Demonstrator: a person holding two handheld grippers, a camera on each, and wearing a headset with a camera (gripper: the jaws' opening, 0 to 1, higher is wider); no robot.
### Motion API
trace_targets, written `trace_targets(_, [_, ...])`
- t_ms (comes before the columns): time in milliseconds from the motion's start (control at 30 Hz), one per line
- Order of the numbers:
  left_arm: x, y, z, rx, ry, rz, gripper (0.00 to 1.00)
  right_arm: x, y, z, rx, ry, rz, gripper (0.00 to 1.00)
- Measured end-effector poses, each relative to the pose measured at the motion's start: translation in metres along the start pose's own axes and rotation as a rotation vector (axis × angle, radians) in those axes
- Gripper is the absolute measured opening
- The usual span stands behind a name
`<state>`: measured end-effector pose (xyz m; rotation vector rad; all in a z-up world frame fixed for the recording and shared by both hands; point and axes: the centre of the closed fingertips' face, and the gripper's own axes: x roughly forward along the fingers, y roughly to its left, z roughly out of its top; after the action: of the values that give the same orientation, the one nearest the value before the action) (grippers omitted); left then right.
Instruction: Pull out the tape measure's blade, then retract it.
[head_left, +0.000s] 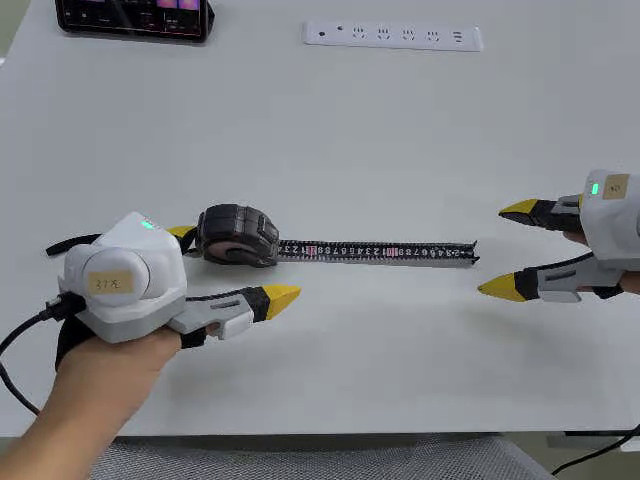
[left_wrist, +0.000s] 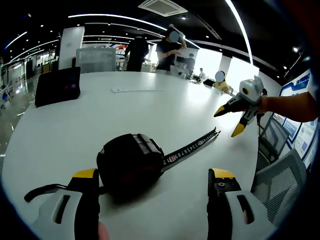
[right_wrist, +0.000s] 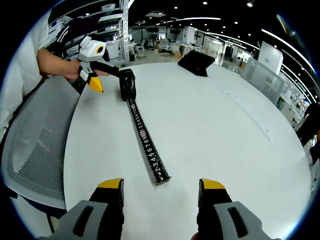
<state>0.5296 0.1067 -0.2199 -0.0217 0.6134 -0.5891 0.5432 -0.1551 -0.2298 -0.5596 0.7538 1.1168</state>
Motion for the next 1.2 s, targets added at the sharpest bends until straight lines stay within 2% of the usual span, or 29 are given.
trace_targets(367, [0.009, 0.005, 0.004, -0.047, -0.017, 0.115, 0.84, 0.002, -0.004, 0.000, -0.045, 0.015, 0.035, 0.47])
trace_targets(767, [0.017, 0.015, 0.006, -0.092, -0.026, 0.203, 0.80, 0.009, -0.003, -0.002, -0.085, 0.034, 0.088, 0.35])
trace_targets(933, [0.019, 0.018, 0.006, -0.106, -0.029, 0.241, 0.79, 0.013, -0.003, -0.004, -0.091, 0.042, 0.101, 0.34])
trace_targets(1200, [0.021, 0.026, 0.005, -0.124, -0.027, 0.299, 0.72, 0.018, -0.005, -0.003, -0.103, 0.048, 0.110, 0.32])
